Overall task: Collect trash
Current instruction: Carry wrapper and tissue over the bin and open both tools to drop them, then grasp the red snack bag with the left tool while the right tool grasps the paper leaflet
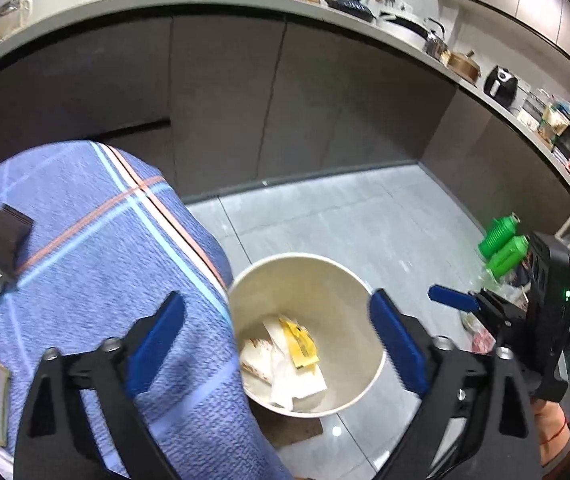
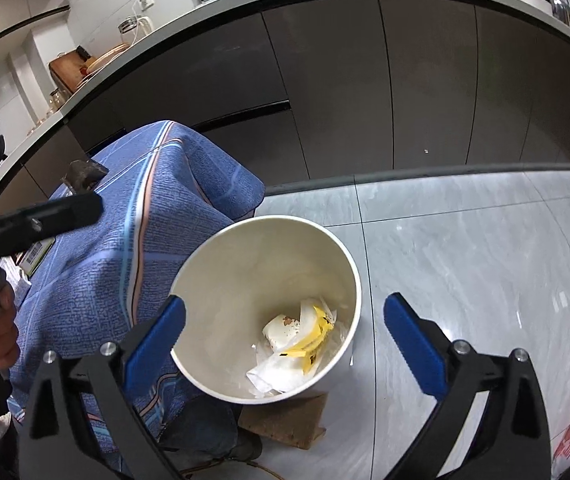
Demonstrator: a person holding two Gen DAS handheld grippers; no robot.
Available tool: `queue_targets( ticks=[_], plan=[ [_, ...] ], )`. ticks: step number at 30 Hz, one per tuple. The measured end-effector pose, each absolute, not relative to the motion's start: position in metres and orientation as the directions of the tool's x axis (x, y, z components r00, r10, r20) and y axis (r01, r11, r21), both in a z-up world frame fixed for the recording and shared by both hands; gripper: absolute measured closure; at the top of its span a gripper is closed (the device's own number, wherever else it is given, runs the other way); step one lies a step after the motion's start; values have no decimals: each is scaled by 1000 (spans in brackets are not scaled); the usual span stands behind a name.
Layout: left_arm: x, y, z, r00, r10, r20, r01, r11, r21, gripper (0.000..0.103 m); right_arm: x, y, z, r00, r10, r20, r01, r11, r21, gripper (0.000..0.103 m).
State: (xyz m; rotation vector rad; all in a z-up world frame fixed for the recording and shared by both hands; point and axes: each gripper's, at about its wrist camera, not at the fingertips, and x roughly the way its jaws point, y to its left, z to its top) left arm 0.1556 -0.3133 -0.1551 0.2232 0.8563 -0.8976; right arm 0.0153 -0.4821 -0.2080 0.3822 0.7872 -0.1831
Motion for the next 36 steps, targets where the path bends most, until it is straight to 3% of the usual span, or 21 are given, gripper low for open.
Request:
queue_targets(
  ticks=[16,26,36],
  plan=[
    [132,-227,-91,462,-578,-673,635,745,-204,8,12,-434,-137,763,13,-646,193,949,248,3],
    [119,-109,-58,623,-463,-631,459,869,-184,8,32,-347,-100,786,164,-596,-41,976,215,3],
    [121,-9,-71,667,-365,-649,326,927,-187,8,79,-250,-100,693,350,-630,-260,937,235,3]
  ],
)
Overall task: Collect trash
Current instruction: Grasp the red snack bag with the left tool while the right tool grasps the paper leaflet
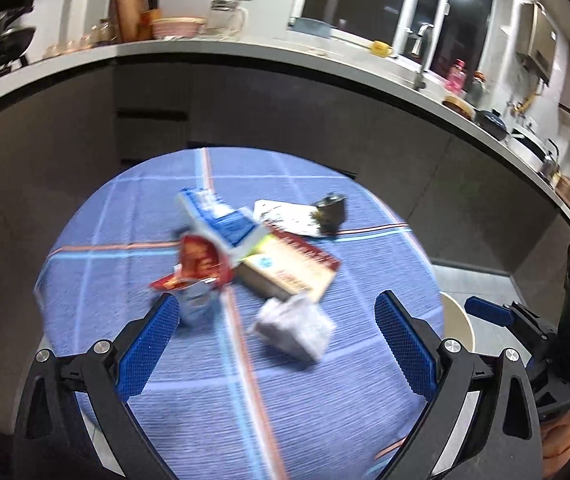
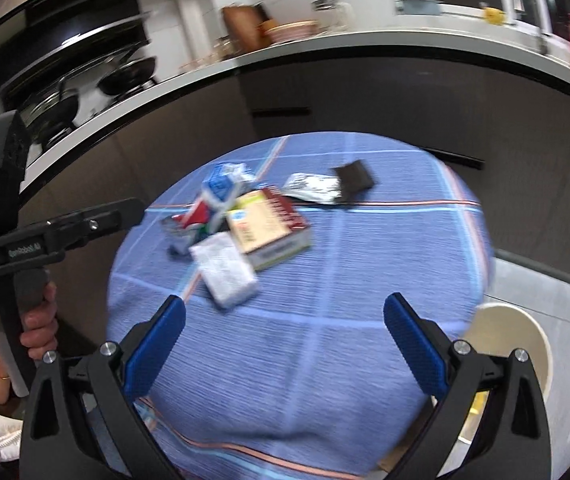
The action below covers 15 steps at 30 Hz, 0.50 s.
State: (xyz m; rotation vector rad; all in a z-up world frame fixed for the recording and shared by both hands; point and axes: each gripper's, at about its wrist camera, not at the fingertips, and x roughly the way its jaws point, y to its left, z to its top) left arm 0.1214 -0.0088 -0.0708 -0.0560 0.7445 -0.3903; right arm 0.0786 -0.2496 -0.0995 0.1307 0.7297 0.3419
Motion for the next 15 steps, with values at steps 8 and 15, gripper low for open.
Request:
queue_targets(
  ticks=[8,15],
  plan=[
    [150,32,-98,647,-356,-674,292,932,-212,9,108,-201,-113,614,384,-690,-328,919,220,3],
    [182,46,-122,583,-394,-711,300,917,-262,22,128,-179,-127,577,372,-727,-353,917,188,9]
  ],
)
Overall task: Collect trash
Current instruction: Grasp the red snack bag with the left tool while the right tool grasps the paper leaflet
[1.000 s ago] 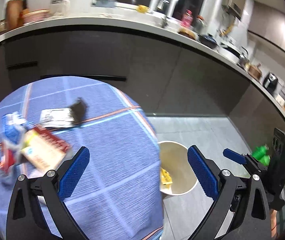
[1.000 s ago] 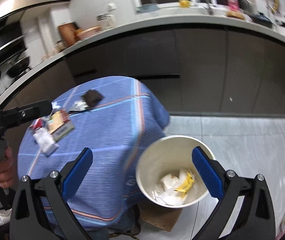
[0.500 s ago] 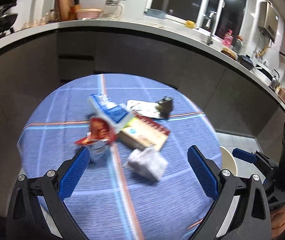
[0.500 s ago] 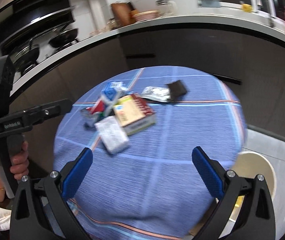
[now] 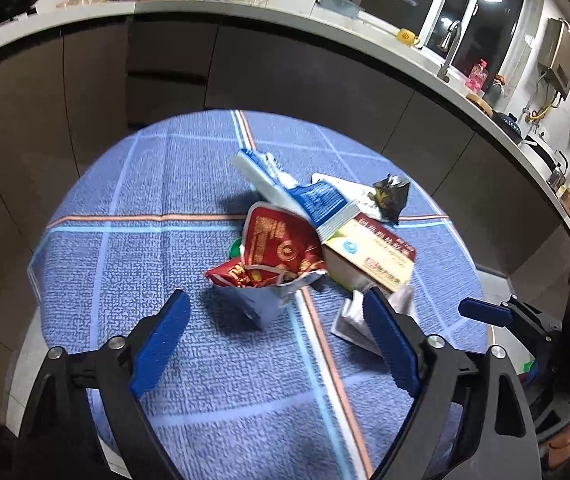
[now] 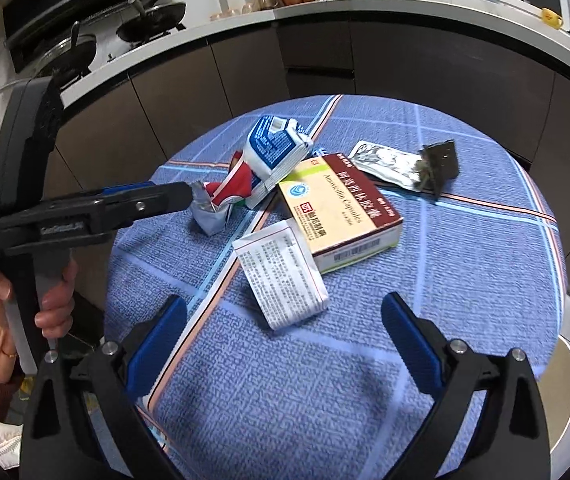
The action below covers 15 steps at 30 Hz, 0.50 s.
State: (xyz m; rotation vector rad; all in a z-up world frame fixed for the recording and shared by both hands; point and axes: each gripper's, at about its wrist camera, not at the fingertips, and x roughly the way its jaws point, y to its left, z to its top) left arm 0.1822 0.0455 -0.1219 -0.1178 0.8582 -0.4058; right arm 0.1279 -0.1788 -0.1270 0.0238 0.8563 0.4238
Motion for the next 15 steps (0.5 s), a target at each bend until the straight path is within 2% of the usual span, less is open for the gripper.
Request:
queue_targets(
  ticks=[7,10,13,15],
  plan=[
    [203,49,-142,521,-438,-733,301,898,-322,31,146,-167,-142,551,360,-753,-361,916,174,17],
    [209,49,-145,502,-458,-733,300,888,-349,31,151,-163,-146,544,358,-759,-366,915,169,19],
    [215,49,-148,493,-471,-732,303,881,-363,33,155,-161,-150,538,352,-766,-363,917,167,24],
    [218,48,-150,486,-474,-734,306,879,-365,36,156,-161,-152,532,352,-770,-360,917,170,31]
  ],
)
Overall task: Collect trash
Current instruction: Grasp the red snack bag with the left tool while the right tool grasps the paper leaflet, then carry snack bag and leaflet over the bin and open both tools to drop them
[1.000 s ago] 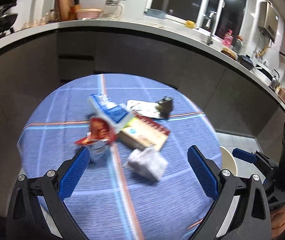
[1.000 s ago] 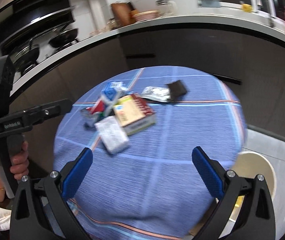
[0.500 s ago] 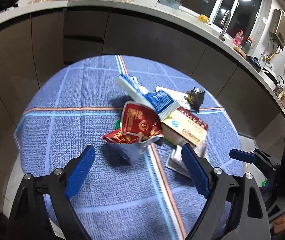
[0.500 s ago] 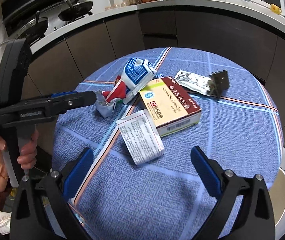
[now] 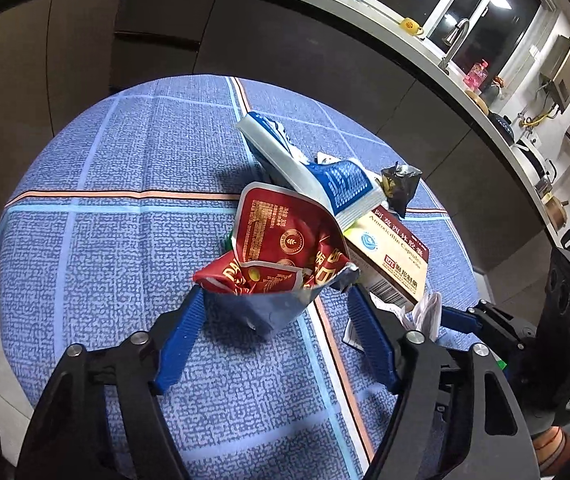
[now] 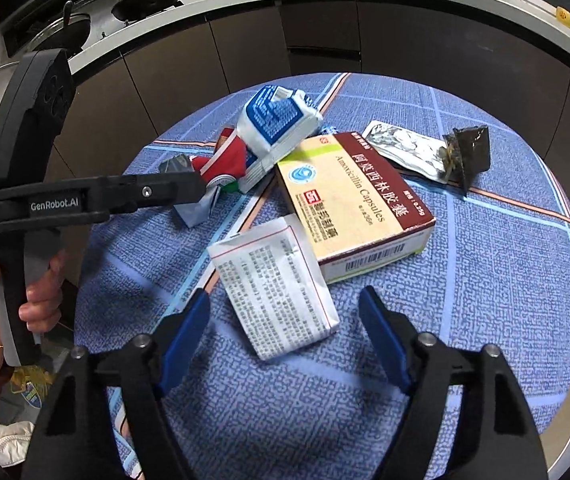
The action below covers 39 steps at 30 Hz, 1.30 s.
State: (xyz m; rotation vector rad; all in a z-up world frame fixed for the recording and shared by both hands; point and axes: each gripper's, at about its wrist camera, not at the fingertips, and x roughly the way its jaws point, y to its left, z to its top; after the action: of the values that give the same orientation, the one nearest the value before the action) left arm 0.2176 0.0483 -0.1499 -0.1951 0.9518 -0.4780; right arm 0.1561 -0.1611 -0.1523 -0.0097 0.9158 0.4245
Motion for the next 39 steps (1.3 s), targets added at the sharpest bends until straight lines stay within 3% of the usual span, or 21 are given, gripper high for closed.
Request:
queue_targets(
  ticks=[4,6,8,9,11,12,22,39],
  plan=[
    [221,47,-150,482,-484,-731,304,874,-379,41,157,-163,-155,529,349,-774,-352,920,174,43],
    [223,46,-150,479,-489,-729,302,871,-386,43,159,-162,-156,529,347,-774,-347,921,176,55],
    [224,47,-151,481,-488,-729,300,872,-386,47,159,-162,-157,528,350,-774,-344,921,181,58],
    [224,47,-150,483,-487,-728,300,873,-384,52,159,-162,-157,528,351,-773,-344,921,183,62],
    [224,46,-151,473,-491,-731,307,870,-385,85,157,-162,-155,534,351,-769,-345,921,181,68],
    [223,45,-150,475,-485,-735,310,873,-376,90,156,-162,-155,536,352,-767,-345,921,182,68],
    [207,33,-134,519,-456,-723,352,885,-305,97,135,-176,-136,586,352,-730,-323,928,187,68],
    [144,2,-60,588,-517,-623,474,843,-253,97,86,-222,-70,738,311,-599,-259,950,174,68]
  ],
)
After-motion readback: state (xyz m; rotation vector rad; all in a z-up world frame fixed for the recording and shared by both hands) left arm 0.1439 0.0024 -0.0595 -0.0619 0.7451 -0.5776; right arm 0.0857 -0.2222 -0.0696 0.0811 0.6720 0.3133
